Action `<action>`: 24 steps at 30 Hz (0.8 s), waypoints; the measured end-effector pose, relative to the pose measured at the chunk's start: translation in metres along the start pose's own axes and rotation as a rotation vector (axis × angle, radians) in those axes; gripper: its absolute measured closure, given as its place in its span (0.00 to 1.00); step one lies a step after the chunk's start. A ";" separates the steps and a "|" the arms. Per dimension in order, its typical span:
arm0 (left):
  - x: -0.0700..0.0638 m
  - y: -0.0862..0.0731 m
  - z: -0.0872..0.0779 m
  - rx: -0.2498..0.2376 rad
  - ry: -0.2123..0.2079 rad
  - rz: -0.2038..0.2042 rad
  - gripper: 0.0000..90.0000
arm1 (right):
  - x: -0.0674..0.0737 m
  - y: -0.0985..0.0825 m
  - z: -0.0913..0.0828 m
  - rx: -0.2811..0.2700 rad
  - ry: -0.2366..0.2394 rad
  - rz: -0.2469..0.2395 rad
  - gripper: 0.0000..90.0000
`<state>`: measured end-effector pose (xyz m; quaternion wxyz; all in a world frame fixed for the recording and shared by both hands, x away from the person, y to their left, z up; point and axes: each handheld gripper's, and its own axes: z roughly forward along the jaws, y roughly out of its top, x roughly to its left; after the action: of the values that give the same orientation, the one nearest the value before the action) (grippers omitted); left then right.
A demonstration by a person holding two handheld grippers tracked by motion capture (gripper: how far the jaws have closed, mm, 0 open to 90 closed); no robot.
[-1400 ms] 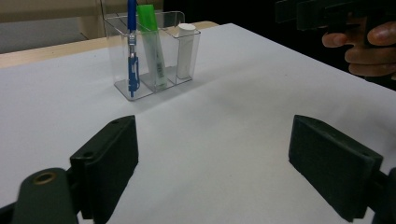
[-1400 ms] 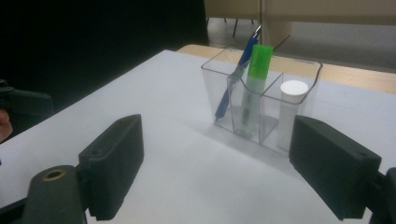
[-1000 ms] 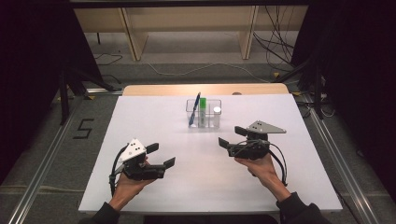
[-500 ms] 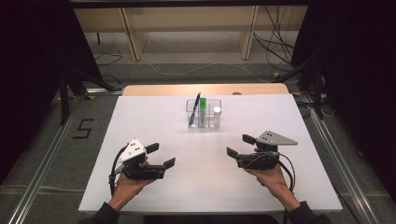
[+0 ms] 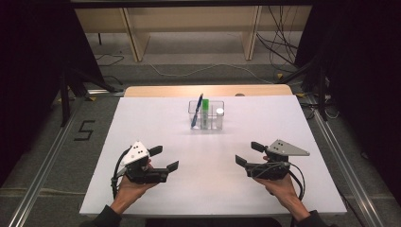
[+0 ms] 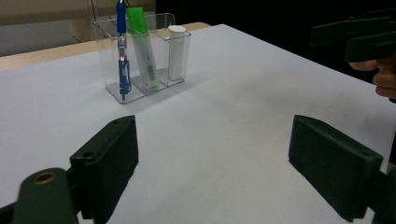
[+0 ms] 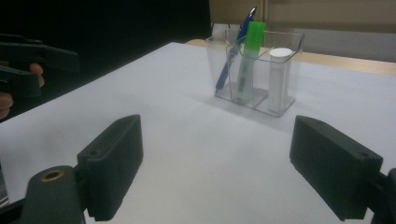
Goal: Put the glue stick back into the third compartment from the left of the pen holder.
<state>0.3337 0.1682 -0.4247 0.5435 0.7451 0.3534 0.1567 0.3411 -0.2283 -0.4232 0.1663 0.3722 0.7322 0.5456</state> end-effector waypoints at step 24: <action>-0.001 -0.002 0.002 -0.001 -0.015 -0.005 0.17 | -0.004 -0.023 -0.018 0.018 -0.019 0.018 0.20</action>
<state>0.3333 0.1663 -0.4272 0.5467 0.7452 0.3511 0.1501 0.3239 -0.2467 -0.4389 0.1651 0.3856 0.7320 0.5369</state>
